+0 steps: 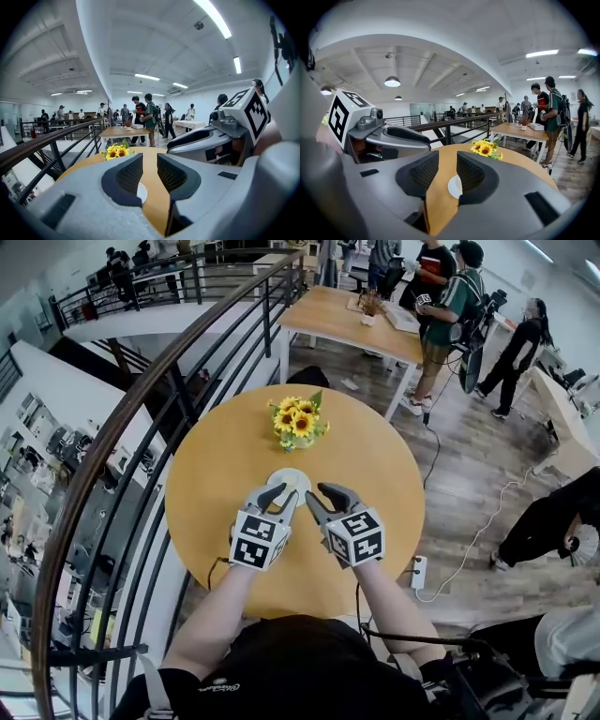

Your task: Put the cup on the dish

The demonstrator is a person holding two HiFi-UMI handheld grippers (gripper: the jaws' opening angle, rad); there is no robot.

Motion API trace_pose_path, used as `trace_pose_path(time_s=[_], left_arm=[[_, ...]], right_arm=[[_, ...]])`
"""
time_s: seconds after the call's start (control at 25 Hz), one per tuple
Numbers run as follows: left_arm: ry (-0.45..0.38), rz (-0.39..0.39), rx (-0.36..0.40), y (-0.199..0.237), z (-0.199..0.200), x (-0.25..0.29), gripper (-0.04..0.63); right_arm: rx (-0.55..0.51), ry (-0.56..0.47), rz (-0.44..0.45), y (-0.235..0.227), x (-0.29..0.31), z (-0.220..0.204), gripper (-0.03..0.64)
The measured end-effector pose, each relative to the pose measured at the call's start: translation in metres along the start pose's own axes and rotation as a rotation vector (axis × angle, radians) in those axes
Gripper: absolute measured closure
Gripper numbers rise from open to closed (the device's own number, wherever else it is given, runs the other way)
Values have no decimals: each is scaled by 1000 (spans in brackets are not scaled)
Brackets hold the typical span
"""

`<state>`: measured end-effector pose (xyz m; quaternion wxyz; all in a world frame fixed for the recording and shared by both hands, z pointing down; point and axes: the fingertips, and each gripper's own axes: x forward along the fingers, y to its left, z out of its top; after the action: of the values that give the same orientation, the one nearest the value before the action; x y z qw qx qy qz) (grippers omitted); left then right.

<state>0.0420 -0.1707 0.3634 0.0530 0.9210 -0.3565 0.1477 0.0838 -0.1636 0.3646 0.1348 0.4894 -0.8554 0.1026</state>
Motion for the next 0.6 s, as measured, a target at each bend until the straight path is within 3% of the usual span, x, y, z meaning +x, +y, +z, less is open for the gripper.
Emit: trace_pose_path(time_s=[0.6], left_arm=[[8,-7,3,-3,-6,0,503]], right_arm=[[0,21,10,5,0,-8,502]])
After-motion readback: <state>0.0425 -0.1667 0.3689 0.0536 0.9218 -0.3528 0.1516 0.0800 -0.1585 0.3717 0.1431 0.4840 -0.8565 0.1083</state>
